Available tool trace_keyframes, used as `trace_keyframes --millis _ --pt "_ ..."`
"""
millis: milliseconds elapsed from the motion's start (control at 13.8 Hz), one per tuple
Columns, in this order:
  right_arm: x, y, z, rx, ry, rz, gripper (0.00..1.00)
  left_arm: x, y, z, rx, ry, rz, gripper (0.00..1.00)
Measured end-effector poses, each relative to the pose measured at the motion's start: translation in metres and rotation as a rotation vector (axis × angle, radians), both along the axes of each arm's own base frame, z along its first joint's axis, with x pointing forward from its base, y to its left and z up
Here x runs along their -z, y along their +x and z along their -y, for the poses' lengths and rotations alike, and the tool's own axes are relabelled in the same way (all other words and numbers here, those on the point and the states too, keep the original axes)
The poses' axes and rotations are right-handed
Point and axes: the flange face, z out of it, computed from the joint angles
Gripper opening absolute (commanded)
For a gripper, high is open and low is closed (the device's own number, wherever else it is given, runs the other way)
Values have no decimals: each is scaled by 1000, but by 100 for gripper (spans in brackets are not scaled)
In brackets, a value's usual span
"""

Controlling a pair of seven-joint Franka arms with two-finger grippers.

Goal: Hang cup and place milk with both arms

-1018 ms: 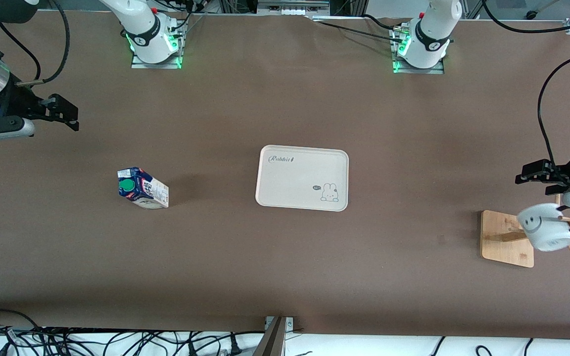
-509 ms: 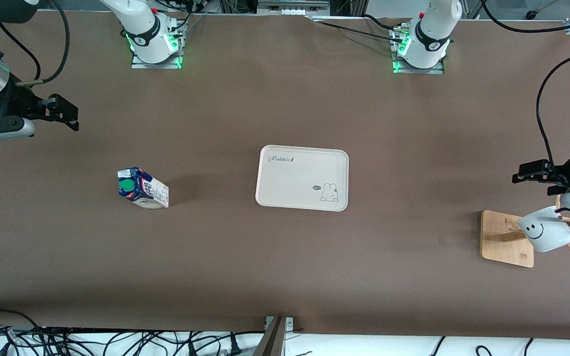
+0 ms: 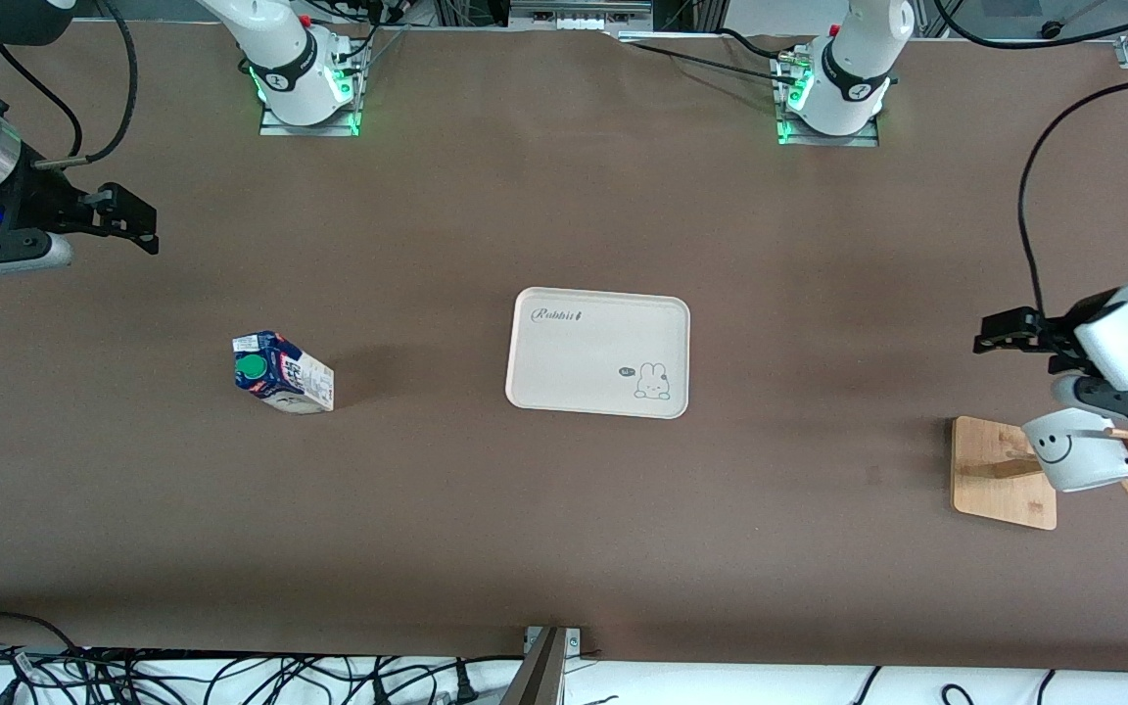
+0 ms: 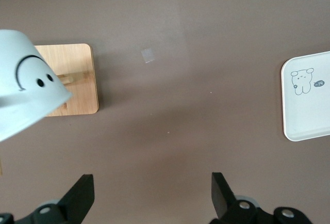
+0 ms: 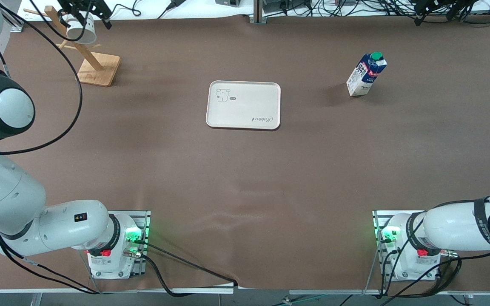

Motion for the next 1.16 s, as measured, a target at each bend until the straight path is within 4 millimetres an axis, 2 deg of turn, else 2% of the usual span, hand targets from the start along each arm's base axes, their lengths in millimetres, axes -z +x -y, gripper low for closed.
trace_keyframes --millis 218,291,436,945,1164 --pt "-2 -4 -3 39 12 -14 100 -14 -14 52 -32 78 -20 100" --pt "-2 -6 -3 51 10 -26 100 -18 -19 62 -39 89 -27 100" --pt "-2 -8 -3 57 10 -33 100 -23 -23 70 -38 94 -30 100" --pt "-2 -8 -4 56 9 -36 100 -39 -35 63 -55 93 -10 100" --pt "-2 -8 -4 56 9 -36 100 -41 -41 28 -122 102 177 100"
